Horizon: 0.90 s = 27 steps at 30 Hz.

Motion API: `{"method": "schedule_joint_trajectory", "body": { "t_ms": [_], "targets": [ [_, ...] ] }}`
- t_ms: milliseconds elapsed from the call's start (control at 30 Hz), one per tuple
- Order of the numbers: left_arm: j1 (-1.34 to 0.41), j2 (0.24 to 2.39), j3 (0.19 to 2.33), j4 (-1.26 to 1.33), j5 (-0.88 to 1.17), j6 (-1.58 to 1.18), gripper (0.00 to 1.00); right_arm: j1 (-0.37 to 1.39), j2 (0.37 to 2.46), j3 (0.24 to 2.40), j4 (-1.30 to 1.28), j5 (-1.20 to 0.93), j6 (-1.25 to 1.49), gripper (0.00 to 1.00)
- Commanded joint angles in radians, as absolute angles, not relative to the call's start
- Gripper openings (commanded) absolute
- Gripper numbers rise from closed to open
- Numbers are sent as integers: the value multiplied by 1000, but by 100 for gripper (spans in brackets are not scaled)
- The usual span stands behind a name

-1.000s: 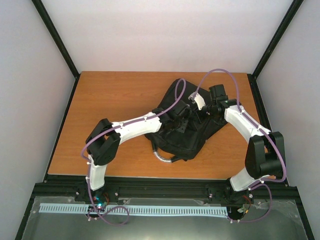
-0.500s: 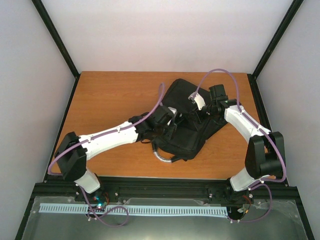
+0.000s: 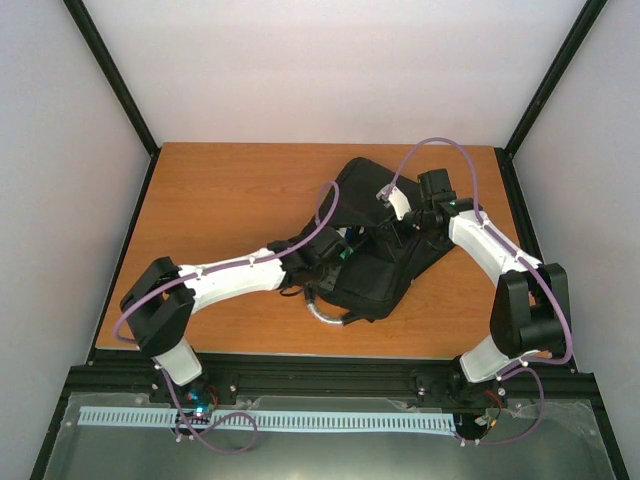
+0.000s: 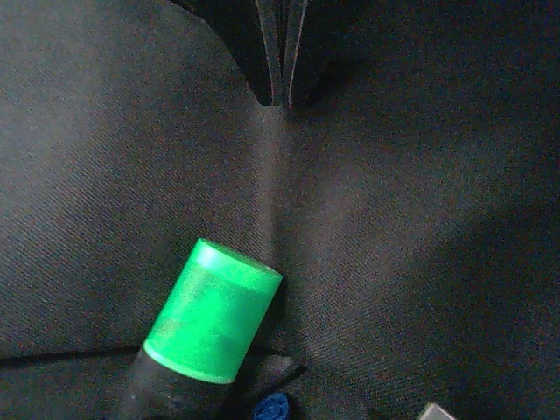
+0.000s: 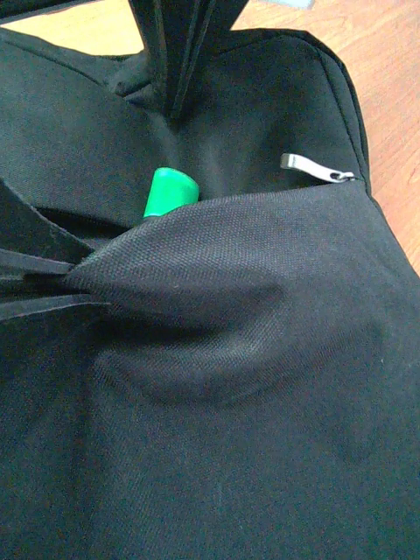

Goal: Pack the student bag
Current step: Place the stationery in the student bag.

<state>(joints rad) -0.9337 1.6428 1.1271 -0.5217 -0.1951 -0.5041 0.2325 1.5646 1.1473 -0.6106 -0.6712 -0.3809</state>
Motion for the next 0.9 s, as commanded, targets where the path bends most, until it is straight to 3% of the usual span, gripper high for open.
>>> {"method": "schedule_joint_trajectory", "body": {
  "t_ms": [0,533,867],
  "targets": [
    [-911,1689,1181,-462,-233,-482,1,245,1565,1169,-595,-746,-390,3],
    [-884,1914,1377,-223,-182,-442,1,244,1572,1170,-597,-742,-394,3],
    [-874,1959,1326,16,-178,-529,1,244,1571,1169,-598,-736,-396,3]
  ]
}}
